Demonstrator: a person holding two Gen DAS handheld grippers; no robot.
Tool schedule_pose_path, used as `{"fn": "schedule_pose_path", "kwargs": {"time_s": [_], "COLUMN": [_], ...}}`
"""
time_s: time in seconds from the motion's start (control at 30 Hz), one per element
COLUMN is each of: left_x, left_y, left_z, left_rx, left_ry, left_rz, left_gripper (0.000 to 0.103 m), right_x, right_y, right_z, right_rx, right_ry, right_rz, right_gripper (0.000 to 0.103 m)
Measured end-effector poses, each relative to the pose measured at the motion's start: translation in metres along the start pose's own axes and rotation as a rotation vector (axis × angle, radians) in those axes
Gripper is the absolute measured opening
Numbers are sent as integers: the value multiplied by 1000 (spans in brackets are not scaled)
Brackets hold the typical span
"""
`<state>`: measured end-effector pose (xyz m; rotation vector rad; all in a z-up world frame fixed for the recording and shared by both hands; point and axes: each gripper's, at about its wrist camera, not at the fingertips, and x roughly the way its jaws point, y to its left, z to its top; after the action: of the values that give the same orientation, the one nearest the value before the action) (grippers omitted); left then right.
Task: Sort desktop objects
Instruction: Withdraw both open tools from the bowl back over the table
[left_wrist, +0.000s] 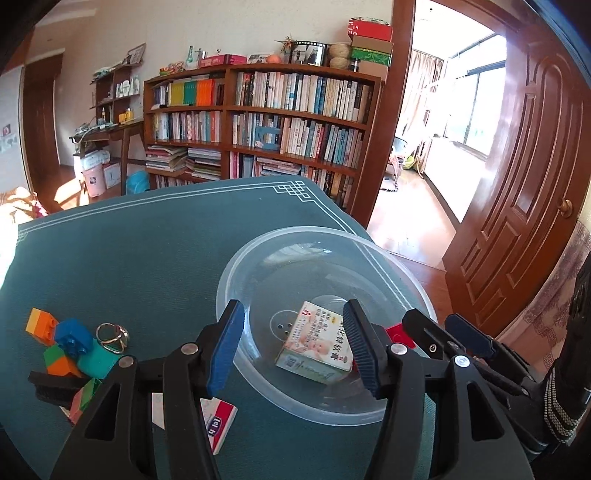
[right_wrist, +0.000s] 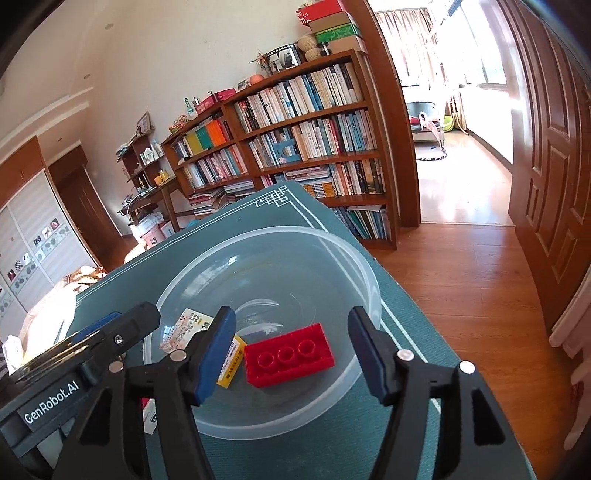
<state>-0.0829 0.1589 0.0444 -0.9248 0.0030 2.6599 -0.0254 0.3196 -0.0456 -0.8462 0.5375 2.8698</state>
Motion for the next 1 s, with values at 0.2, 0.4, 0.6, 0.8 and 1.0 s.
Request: {"fn": "schedule_pose_path", "kwargs": {"time_s": [0.2,0.4,0.6,0.8,1.0], "left_x": [-13,-36,-58,-70,-73], "left_y": [22,50,95,145,185], "left_z": [-11,-25,-29,-39,-54], "left_rx": [-35,-8,-86,-209,-307], "left_ry": [25,-14,-32,-19,-9], "left_rz": [62,213,252,300,320], "left_gripper": [59,59,59,59,59], "right_x": [-6,-10,-23,-25,-18], "right_y": [18,38,64,101,128], "right_z": [-6,-15,-25,-53,-82], "right_rx": [-64,-124,-137,-169,-231], "right_ry": [-31,-35,-27,54,124], "right_rz": [-6,9,80,190,238], "right_gripper": [68,69,69,69,69]}}
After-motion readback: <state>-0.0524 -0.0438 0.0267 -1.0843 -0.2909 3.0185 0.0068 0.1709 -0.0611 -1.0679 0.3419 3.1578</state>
